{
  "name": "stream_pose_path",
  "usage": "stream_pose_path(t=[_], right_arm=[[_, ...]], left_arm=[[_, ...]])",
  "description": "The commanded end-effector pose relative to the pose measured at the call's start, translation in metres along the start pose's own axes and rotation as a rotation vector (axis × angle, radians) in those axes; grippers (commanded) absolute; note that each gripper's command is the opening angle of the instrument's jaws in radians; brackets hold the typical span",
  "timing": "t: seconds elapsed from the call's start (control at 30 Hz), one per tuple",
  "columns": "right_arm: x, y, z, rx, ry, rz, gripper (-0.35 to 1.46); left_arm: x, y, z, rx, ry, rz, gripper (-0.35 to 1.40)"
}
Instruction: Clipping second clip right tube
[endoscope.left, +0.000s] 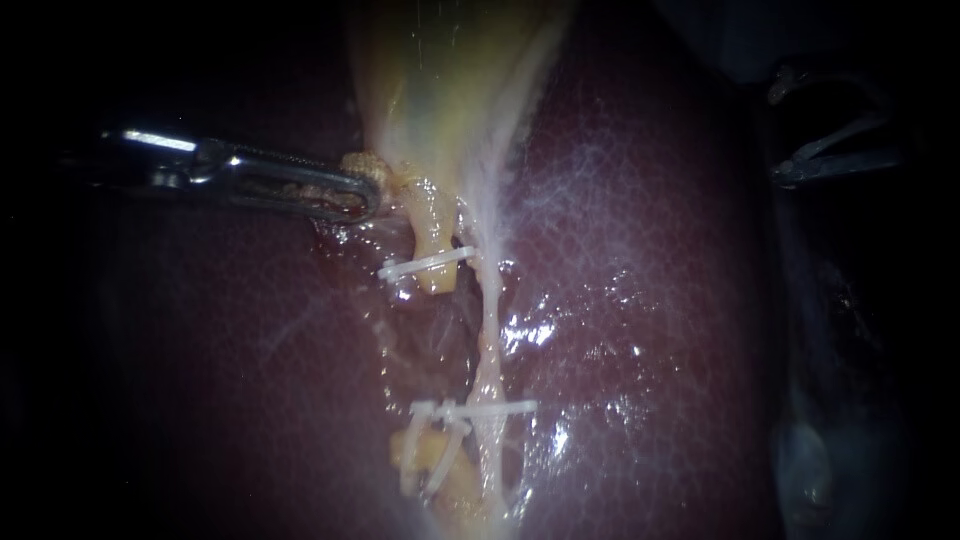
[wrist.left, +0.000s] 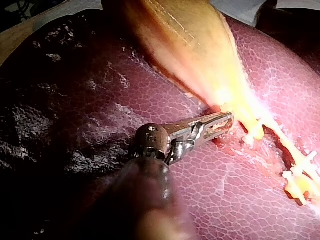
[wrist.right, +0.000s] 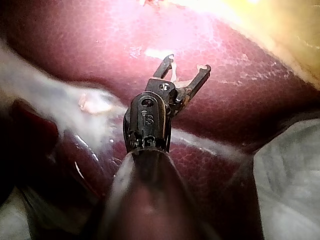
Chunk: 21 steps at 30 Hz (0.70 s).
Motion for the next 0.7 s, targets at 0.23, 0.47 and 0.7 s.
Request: stream_pose_path(t=[0.23,0.47,0.7], right_arm=[[0.0,0.0001,0.0,0.0,0.0,0.0,0.5],[0.0,0.0001,0.0,0.0,0.0,0.0,0.5],[0.0,-0.0001,0.0,0.005,0.003,-0.001,0.5]], left_arm=[[-0.0019,-0.0001,-0.0035,0.006,-0.024,-0.01,-0.35],[-0.0045,-0.0001,-0.0078,-0.018,-0.073,-0.006,-0.35],[-0.0047,-0.0001,-0.0087,-0.026,-0.078,-0.004,-0.35]])
